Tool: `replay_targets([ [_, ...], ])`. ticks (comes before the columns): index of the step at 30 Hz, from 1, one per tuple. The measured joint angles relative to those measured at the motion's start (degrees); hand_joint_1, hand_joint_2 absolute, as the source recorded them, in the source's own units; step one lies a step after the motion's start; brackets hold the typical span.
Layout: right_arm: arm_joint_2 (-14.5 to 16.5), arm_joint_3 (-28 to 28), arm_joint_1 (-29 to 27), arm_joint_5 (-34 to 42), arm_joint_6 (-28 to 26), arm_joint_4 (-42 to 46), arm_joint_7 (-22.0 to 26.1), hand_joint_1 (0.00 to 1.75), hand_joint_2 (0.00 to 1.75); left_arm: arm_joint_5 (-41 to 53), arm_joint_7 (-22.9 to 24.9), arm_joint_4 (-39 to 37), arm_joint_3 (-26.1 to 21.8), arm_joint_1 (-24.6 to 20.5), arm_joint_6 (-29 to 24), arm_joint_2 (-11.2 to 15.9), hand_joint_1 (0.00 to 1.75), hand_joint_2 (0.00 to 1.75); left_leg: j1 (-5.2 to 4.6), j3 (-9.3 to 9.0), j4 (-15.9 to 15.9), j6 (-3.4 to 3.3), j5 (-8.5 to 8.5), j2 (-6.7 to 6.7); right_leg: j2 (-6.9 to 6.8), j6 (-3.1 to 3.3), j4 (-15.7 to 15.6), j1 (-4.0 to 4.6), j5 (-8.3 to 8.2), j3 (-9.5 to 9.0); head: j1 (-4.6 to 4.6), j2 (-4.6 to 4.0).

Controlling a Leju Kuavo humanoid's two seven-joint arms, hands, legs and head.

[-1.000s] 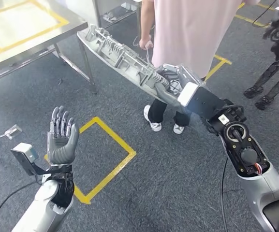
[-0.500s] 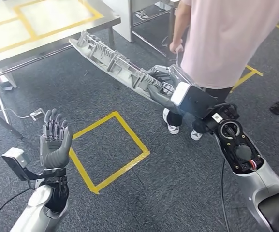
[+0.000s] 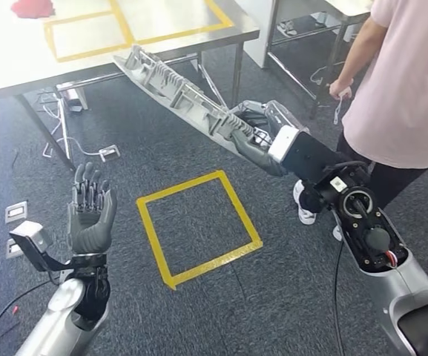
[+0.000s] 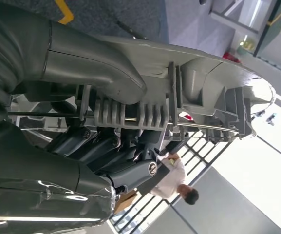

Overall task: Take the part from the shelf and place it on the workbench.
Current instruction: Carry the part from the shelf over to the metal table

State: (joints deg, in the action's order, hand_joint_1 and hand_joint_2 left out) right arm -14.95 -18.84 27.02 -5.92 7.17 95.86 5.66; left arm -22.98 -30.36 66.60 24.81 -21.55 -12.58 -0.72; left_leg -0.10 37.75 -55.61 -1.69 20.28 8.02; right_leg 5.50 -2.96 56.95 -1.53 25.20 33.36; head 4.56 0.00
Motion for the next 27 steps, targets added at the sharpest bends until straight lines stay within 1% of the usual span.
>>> replay_targets([
  [1,0.0,0.0,0.0,-0.1,0.1,0.0,0.0,1.75,1.75,0.0,0.2,0.1,0.0,0.1,-0.2,0.1,0.00,1.75,0.14,0.32,0.0,0.38,-0.24,0.77,-0.27,0.02,-0.4,0.09,0.09,-0.31,-0.01,0.00],
  [2,0.1,-0.1,0.1,-0.1,0.2,0.0,0.1,1.75,1.75,0.0,0.3,0.2,0.0,0.4,-0.4,0.2,0.00,1.75,0.18,0.50,0.1,0.73,-0.45,1.44,-1.11,0.20,-0.6,-0.04,0.10,-0.62,0.10,0.00],
  [3,0.3,-0.2,0.1,-0.1,0.2,0.0,0.1,1.75,1.75,0.1,0.4,0.4,0.0,0.6,-0.7,0.3,0.00,1.75,-0.02,0.64,-0.1,1.07,-0.34,1.03,-1.93,0.40,-0.9,-0.20,-0.03,-0.89,0.05,0.00],
  [4,0.4,-0.2,0.2,-0.1,0.3,0.0,0.1,1.75,1.75,0.1,0.6,0.6,0.0,0.7,-0.9,0.5,0.00,1.75,-0.24,1.19,-1.2,1.47,0.34,-0.39,-2.81,0.72,-1.2,-0.40,-0.14,-1.19,-0.31,0.00],
  [5,0.6,-0.2,0.3,-0.1,0.3,0.0,0.1,1.75,1.75,0.2,0.7,0.8,-0.1,0.7,-1.0,0.7,0.00,1.75,-0.41,2.31,-3.5,1.85,1.65,-2.46,-3.63,1.03,-1.5,-0.58,-0.22,-1.44,-0.70,0.00],
  [6,0.6,-0.2,0.3,-0.2,0.3,0.0,0.2,1.75,1.75,0.3,0.9,0.9,-0.1,0.7,-1.1,0.7,0.00,1.75,-0.37,4.00,-7.1,2.26,3.45,-4.89,-4.32,1.25,-1.6,-0.45,-0.22,-1.54,-1.11,0.00],
  [7,0.6,-0.1,0.4,-0.2,0.3,-0.1,0.2,1.75,1.75,0.3,1.0,1.0,-0.1,0.8,-1.2,0.8,0.00,1.75,-0.13,6.05,-11.2,2.64,5.29,-6.48,-4.97,1.42,-1.6,-0.38,-0.18,-1.55,-1.45,0.00],
  [8,0.6,-0.1,0.4,-0.2,0.3,-0.1,0.3,1.75,1.75,0.3,1.1,1.0,0.0,1.0,-1.2,0.8,0.00,1.75,0.14,7.78,-14.7,2.89,6.54,-7.27,-5.52,1.45,-1.6,-0.32,-0.12,-1.55,-1.49,0.00],
  [9,0.6,-0.1,0.4,-0.2,0.3,-0.2,0.3,1.75,1.75,0.3,1.2,1.0,0.0,1.1,-1.1,0.8,0.00,1.75,0.37,8.64,-16.5,3.06,6.85,-7.62,-6.03,1.44,-1.6,-0.31,-0.08,-1.57,-1.55,0.00],
  [10,0.6,-0.1,0.4,-0.3,0.3,-0.2,0.3,1.75,1.75,0.3,1.2,1.0,0.0,1.2,-1.1,0.8,0.00,1.75,0.55,8.25,-15.8,3.11,6.08,-7.74,-6.41,1.40,-1.6,-0.31,-0.03,-1.60,-1.61,0.00],
  [11,0.6,-0.1,0.4,-0.3,0.3,-0.3,0.3,1.75,1.75,0.3,1.2,1.0,0.0,1.2,-1.0,0.9,0.00,1.75,0.68,6.61,-12.9,3.04,4.47,-7.77,-6.72,1.31,-1.6,-0.31,0.04,-1.68,-1.64,0.00],
  [12,0.6,-0.1,0.4,-0.4,0.2,-0.3,0.3,1.75,1.75,0.3,1.2,1.0,0.0,1.2,-0.8,0.9,0.00,1.75,0.70,4.16,-8.5,2.80,2.56,-7.87,-6.96,1.17,-1.6,-0.31,0.13,-1.78,-1.68,0.00],
  [13,0.6,-0.1,0.4,-0.4,0.2,-0.3,0.4,1.75,1.75,0.4,1.2,1.0,0.0,1.1,-0.6,0.9,0.00,1.75,0.57,1.83,-4.3,2.49,1.24,-8.01,-7.13,0.98,-1.6,-0.19,0.25,-1.82,-1.71,0.00],
  [14,0.6,-0.1,0.4,-0.4,0.2,-0.3,0.4,1.75,1.75,0.4,1.2,1.1,0.0,1.1,-0.5,0.9,0.00,1.75,0.44,0.16,-1.3,2.17,0.46,-8.14,-7.23,0.75,-1.5,-0.08,0.37,-1.83,-1.68,0.00],
  [15,0.6,0.0,0.3,-0.5,0.2,-0.3,0.4,1.75,1.75,0.5,1.2,1.1,0.0,1.1,-0.4,0.8,0.00,1.75,0.38,-0.72,0.3,2.06,0.28,-8.25,-7.25,0.73,-1.5,0.07,0.55,-1.83,-1.62,0.00],
  [18,0.6,0.1,0.2,-0.6,0.1,-0.4,0.4,1.75,1.75,0.5,1.2,1.1,0.0,1.4,-0.4,0.7,0.00,1.75,0.36,-0.92,0.7,2.16,0.48,-8.17,-7.26,1.01,-1.5,0.26,0.81,-1.99,-1.33,0.00],
  [22,0.6,0.1,0.2,-0.6,0.1,-0.5,0.4,1.75,1.75,1.0,1.2,1.1,0.0,1.5,-0.5,0.7,0.00,1.75,0.29,-0.91,0.6,1.76,0.69,-8.08,-7.34,0.66,-2.2,0.24,0.60,-2.41,-1.09,0.00],
  [27,0.6,0.2,0.2,-0.6,0.1,-0.6,0.5,1.75,1.75,1.7,1.0,1.1,0.0,1.8,-1.2,0.7,0.00,1.75,0.29,-0.91,0.6,1.51,0.74,-8.09,-7.34,0.16,-2.6,0.24,0.45,-2.57,-1.07,0.00],
])
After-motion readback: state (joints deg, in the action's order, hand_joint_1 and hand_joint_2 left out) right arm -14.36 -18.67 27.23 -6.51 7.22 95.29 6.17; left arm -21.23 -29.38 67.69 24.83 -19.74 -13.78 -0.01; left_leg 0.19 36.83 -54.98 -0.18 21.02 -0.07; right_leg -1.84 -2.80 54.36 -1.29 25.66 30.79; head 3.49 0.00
